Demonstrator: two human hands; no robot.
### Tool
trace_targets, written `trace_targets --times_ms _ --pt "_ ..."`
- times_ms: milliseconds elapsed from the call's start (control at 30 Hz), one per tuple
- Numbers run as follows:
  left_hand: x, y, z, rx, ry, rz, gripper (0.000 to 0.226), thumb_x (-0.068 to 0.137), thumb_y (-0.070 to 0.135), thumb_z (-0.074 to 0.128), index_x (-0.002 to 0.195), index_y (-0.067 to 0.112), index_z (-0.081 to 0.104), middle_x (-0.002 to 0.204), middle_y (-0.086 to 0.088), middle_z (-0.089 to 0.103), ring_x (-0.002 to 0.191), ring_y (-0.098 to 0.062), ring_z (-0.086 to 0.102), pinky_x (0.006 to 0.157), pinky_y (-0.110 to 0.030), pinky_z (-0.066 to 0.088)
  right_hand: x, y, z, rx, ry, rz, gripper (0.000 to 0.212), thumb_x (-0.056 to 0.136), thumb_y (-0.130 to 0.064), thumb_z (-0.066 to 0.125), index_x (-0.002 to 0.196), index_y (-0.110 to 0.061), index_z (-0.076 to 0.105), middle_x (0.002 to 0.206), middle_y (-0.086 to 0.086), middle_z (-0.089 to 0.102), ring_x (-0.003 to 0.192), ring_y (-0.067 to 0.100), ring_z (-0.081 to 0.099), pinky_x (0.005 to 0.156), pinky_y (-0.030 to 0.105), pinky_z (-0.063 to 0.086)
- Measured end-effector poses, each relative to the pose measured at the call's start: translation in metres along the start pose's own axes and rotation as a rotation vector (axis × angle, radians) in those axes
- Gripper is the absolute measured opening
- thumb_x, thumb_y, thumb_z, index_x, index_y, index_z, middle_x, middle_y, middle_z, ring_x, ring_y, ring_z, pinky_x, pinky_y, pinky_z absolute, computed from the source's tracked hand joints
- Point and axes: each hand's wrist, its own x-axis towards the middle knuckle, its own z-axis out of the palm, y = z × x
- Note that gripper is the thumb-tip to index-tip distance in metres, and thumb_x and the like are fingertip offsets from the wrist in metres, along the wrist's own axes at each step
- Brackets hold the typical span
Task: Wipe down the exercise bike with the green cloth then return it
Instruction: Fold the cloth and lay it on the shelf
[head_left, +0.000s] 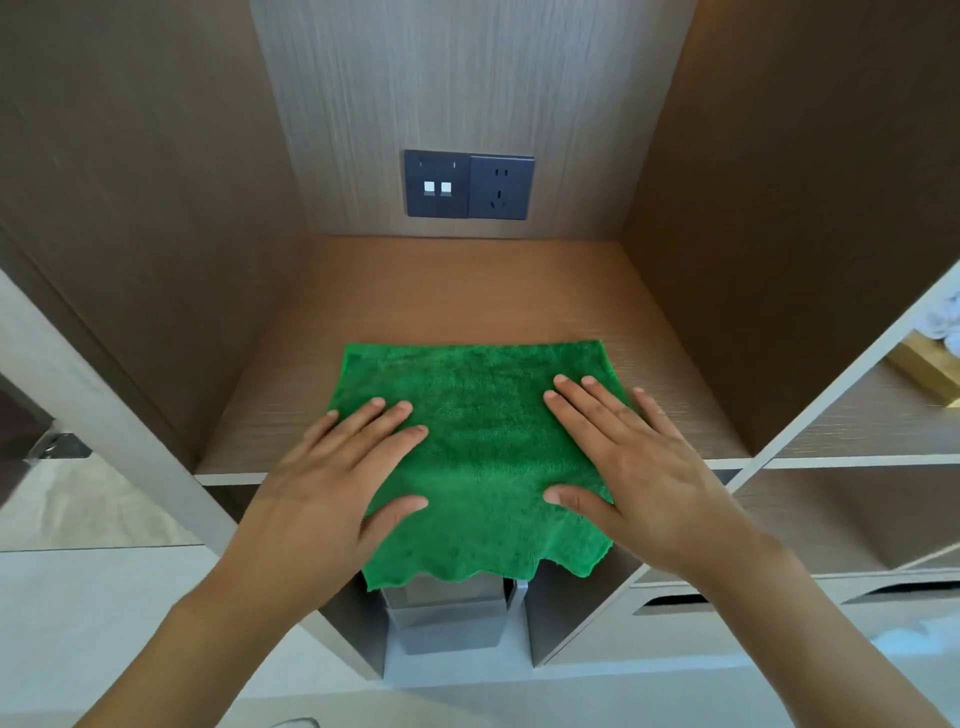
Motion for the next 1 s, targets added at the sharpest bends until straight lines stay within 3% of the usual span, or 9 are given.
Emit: trace_targets --times_ms 133,233,400,533,633,700,800,900,1000 --pt "0.003 0.004 -0.002 0.067 -0.164 -0.035 0.083 0.099 0.078 0.016 0.168 0.032 0.01 0.176 0.01 0.007 0.163 -0.011 0.005 0.132 -0.04 0.013 0.008 0.008 -0.001 0.021 -0.017 -0.016 0.099 0.094 -0.09 0.017 0.169 -0.03 -0.004 0.177 -0.013 -0.009 0.162 0.007 -0.011 0.133 0.042 -0.001" --pt "0.015 -0.003 -0.005 0.08 -0.212 -0.034 0.084 0.092 0.085 0.0 0.158 0.042 -0.027 0.169 0.018 -0.026 0.157 -0.004 -0.024 0.128 -0.031 -0.01 0.02 0.016 -0.005 0.043 -0.059 -0.033 0.106 0.087 -0.096 0.016 0.168 -0.033 -0.011 0.175 -0.016 -0.015 0.161 0.004 -0.016 0.133 0.041 -0.004" --pt "0.021 -0.008 -0.006 0.068 -0.251 -0.019 0.078 0.092 0.075 0.004 0.152 0.043 -0.034 0.166 0.02 -0.032 0.152 -0.001 -0.035 0.125 -0.027 -0.018 0.015 0.021 -0.004 0.049 -0.062 -0.067 0.101 0.092 -0.092 0.016 0.167 -0.032 -0.013 0.175 -0.014 -0.017 0.16 0.003 -0.019 0.132 0.038 -0.005" --pt "0.022 -0.004 -0.007 0.108 -0.279 -0.029 0.075 0.088 0.075 -0.014 0.15 0.04 -0.036 0.162 0.019 -0.037 0.15 -0.006 -0.037 0.122 -0.027 -0.021 0.012 0.02 -0.004 0.013 -0.065 -0.075 0.093 0.095 -0.085 0.004 0.167 -0.029 -0.016 0.174 -0.012 -0.019 0.16 0.006 -0.021 0.132 0.035 -0.007" --pt "0.017 -0.003 -0.009 0.074 -0.221 -0.001 0.073 0.093 0.072 -0.009 0.158 0.039 -0.02 0.167 0.017 -0.025 0.156 -0.007 -0.023 0.125 -0.027 -0.013 0.008 0.016 -0.005 0.009 -0.025 -0.104 0.086 0.099 -0.074 0.006 0.168 -0.022 0.001 0.176 -0.005 -0.005 0.163 0.014 -0.006 0.134 0.039 0.005" --pt "0.012 -0.001 -0.015 -0.062 -0.105 0.018 0.068 0.104 0.064 0.015 0.163 0.032 0.024 0.171 0.012 0.016 0.16 -0.012 0.013 0.129 -0.031 0.011 0.001 0.012 -0.01 0.066 0.092 -0.134 0.076 0.105 -0.06 0.023 0.163 -0.013 0.035 0.172 0.004 0.026 0.161 0.024 0.023 0.13 0.047 0.027" --pt "0.004 0.0 -0.027 -0.19 0.078 0.057 0.061 0.106 0.056 0.03 0.133 0.022 0.073 0.147 0.005 0.064 0.138 -0.021 0.059 0.115 -0.034 0.045 -0.005 0.008 -0.022 0.111 0.334 -0.205 0.049 0.105 -0.042 0.049 0.129 -0.007 0.074 0.137 0.011 0.07 0.124 0.037 0.068 0.098 0.053 0.057" --pt "0.005 0.0 -0.048 -0.304 0.241 0.03 0.039 0.098 0.044 0.051 0.108 0.021 0.08 0.108 0.013 0.071 0.094 -0.016 0.071 0.08 -0.038 0.057 -0.006 0.007 -0.046 0.293 0.464 -0.169 0.027 0.101 -0.03 0.067 0.104 -0.007 0.081 0.095 0.001 0.075 0.082 0.025 0.071 0.069 0.042 0.059" --pt "0.007 -0.005 -0.076 -0.466 0.378 0.014 0.03 0.095 0.045 0.064 0.098 0.02 0.081 0.091 0.014 0.07 0.08 -0.013 0.069 0.067 -0.033 0.054 -0.009 0.014 -0.077 0.543 0.48 -0.128 0.012 0.1 -0.021 0.073 0.103 -0.01 0.079 0.09 -0.008 0.072 0.08 0.012 0.069 0.069 0.029 0.053"
